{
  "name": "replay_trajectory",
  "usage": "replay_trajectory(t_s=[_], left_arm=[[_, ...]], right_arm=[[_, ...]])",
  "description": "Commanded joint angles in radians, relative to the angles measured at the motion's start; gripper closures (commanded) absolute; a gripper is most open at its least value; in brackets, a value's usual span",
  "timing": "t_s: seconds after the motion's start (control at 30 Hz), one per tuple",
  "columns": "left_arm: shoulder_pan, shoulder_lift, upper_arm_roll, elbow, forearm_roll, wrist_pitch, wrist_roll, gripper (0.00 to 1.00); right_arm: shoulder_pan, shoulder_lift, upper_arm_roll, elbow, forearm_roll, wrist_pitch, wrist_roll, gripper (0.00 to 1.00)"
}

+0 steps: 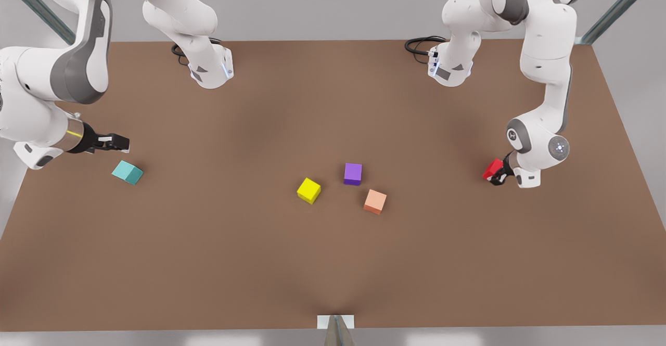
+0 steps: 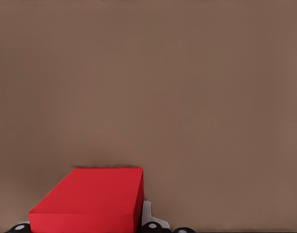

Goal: Pick up red wooden cube and pass to hand red wooden cube and place in blue wooden cube

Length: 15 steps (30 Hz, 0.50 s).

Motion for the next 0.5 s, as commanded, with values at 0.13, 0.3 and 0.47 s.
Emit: replay_trajectory(t_s=[0.13,0.3,0.47], left_arm=[[0.002,-0.006,-0.194,0.32,-0.045,-0.408,-0.02,0.3],[0.0,0.273,-0.605,0.952,-0.274,-0.829,-0.02,0.3],[0.0,0.468,-0.687,1.127,-0.593,-0.792,0.273,0.31]], right_arm=[[0.0,-0.002,-0.001,0.0,-0.001,-0.001,-0.001,0.0],[0.029,0.1,0.0,0.035,0.039,0.016,-0.431,0.0],[0.039,0.405,0.002,0.152,0.464,0.079,-0.915,0.0]])
